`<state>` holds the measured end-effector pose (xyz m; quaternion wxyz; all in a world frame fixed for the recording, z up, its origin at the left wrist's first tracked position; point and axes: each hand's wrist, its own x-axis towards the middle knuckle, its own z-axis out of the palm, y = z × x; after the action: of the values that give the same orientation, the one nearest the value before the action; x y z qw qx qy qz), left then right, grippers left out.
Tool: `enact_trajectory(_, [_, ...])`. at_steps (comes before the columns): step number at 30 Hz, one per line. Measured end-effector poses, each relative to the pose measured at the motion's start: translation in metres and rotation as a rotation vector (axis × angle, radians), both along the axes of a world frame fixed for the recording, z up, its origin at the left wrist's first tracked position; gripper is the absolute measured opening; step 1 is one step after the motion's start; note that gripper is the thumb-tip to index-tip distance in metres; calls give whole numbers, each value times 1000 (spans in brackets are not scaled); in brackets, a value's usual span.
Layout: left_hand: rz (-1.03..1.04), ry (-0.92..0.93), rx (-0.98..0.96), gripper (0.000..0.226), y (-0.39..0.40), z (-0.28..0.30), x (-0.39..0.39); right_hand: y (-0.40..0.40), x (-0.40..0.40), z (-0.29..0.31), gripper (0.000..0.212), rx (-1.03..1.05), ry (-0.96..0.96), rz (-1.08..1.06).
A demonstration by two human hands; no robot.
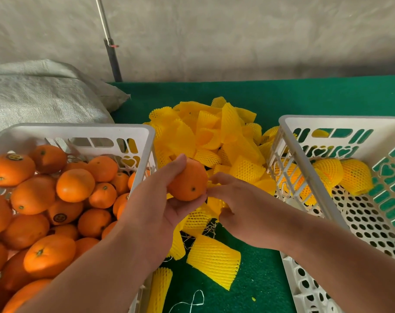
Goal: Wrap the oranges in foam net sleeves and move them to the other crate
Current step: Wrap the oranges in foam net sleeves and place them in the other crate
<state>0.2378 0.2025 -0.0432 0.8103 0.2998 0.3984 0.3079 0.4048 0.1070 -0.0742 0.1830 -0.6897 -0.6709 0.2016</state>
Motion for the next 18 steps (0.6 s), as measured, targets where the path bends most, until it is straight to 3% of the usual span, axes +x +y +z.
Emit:
enact_trajectory(3, [-63, 212, 199, 44, 0, -5, 1, 2, 3, 5, 54, 75, 93, -72])
enact_trajectory(6, [-161, 374, 408, 79, -4, -5, 2, 3, 5, 6, 60, 134, 99, -144])
enact_trajectory(8, [-193, 411, 512, 89, -9, -4, 2, 4, 4, 5, 67, 176, 73, -176])
enact_trajectory(18, [-319, 411, 511, 84, -4, -11, 6, 3, 3, 4, 70, 277, 22, -181])
